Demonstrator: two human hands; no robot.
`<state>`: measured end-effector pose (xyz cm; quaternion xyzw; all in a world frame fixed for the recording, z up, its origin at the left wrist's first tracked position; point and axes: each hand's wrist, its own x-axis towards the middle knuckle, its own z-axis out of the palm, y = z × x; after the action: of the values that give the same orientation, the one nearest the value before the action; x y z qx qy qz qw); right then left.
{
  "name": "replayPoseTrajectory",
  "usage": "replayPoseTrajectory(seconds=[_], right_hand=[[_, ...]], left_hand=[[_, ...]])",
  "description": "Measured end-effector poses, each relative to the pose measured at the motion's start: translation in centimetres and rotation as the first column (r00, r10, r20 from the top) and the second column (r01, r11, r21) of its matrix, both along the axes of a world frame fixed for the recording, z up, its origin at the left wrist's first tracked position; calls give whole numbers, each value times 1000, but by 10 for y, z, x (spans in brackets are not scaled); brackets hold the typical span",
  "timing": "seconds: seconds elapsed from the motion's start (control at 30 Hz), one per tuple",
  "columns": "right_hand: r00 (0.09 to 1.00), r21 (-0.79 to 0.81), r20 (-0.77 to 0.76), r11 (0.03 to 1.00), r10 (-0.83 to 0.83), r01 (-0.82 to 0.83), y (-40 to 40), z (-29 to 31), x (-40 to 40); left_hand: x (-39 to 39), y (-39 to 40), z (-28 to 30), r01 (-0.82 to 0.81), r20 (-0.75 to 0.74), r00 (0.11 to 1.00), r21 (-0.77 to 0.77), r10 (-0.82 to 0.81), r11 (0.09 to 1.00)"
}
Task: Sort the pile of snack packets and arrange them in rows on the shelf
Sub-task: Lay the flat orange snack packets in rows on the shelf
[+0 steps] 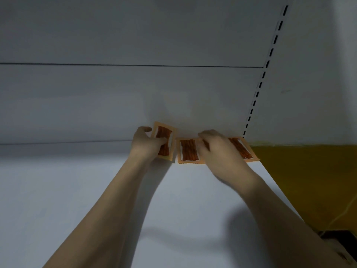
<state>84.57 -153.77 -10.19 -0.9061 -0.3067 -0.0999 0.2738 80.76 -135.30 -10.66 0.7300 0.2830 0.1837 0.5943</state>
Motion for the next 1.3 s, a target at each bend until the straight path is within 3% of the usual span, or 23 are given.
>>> replayPoseTrajectory(seconds=[0.1,0.2,0.27,0.37,0.43,0.87,1.13,1.3], right_hand=[[988,6,-19,988,-152,152,-14,3,10],[973,-12,-45,974,-225,224,-28,0,22],[963,-54,-90,967,-255,251,-37,-4,30],[949,-129,-156,958,-276,257,-47,-12,38],[944,-166,-187,956,-271,242,-49,-17,41],[949,-332,-153,919,-275,213,-41,-25,44],[946,-298,-171,930,-275,216,-40,-29,47],[969,-88,-79,970,-235,228,-29,-16,34]], left_hand=[[-2,-4,-7,65,-111,993,275,-36,959],[-4,-5,-12,127,-183,983,634,-11,763],[-4,-2,-10,172,-158,984,698,-85,695],[-6,-3,-9,359,-263,933,702,-244,615],[-8,-6,-10,412,-313,911,695,-268,590],[-2,-8,-25,415,-251,898,757,-361,505],[7,1,-33,450,-299,884,749,-359,485],[1,-3,-28,375,-257,923,773,-287,512]])
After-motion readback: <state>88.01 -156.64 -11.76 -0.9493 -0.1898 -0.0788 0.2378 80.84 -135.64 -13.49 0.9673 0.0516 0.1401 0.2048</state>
